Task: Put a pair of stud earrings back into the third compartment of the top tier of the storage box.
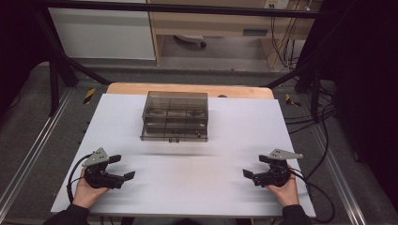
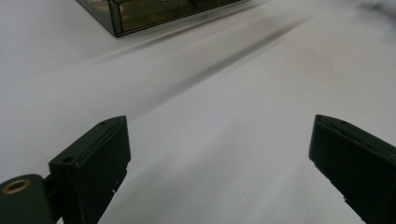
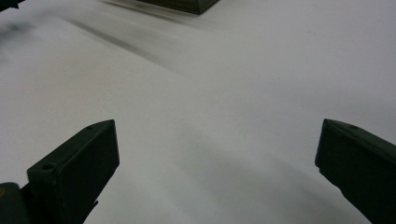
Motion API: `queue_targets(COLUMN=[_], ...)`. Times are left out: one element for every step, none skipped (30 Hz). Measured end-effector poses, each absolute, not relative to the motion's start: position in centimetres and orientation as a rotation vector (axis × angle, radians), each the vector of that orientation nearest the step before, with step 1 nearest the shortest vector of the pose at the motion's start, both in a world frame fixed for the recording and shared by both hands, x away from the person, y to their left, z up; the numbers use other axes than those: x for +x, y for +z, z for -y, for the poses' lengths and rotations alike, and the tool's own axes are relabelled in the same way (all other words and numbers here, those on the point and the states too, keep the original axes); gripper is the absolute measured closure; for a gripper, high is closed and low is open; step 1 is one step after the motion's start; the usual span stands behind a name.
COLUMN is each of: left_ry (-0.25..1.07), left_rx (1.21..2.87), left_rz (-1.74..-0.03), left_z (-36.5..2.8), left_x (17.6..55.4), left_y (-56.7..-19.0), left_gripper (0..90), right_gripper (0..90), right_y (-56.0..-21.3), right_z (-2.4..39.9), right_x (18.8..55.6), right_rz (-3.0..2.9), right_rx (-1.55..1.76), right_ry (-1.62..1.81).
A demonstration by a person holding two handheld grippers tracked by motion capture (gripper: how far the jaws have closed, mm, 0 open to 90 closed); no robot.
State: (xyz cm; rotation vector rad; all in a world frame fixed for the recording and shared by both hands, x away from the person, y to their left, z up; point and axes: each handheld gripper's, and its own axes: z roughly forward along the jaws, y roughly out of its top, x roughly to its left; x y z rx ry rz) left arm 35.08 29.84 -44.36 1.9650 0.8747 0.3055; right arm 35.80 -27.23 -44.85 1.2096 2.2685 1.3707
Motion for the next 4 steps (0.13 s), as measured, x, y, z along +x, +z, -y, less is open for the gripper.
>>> queue_targets(left_ry=[0.305,0.305,0.306,0.305], left_rx=[1.965,1.965,1.966,1.966], left_rz=[-0.874,-0.874,-0.874,-0.874], left_z=[-29.84,-29.83,-29.82,-29.82], left_x=[35.08,35.09,35.09,35.09], left_y=[-44.36,-44.35,-44.36,-44.36], left_gripper=[5.4,5.5,5.5,5.5], right_gripper=[0.4,0.4,0.4,0.4], right_y=[-44.86,-44.85,-44.85,-44.86], right_z=[27.23,27.2,27.19,27.2], right_x=[35.78,35.75,35.71,35.71], right_rz=[-2.268,-2.271,-2.274,-2.277], right_rx=[1.205,1.208,1.21,1.204], right_ry=[1.375,1.379,1.379,1.378])
